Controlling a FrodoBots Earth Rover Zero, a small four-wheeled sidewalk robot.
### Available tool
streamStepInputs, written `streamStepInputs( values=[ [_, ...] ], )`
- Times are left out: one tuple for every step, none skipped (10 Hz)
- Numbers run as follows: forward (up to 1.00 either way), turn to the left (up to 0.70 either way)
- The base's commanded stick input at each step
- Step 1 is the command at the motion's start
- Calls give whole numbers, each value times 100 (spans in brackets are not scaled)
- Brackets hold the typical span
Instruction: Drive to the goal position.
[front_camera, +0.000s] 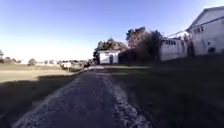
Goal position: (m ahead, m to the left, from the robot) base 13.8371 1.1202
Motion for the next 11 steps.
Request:
streamStepInputs(
  values=[
    [50,0],
    [50,0],
    [50,0],
    [50,0],
    [50,0],
    [50,0],
    [50,0],
    [50,0],
    [50,0],
    [50,0],
    [50,0]
  ],
)
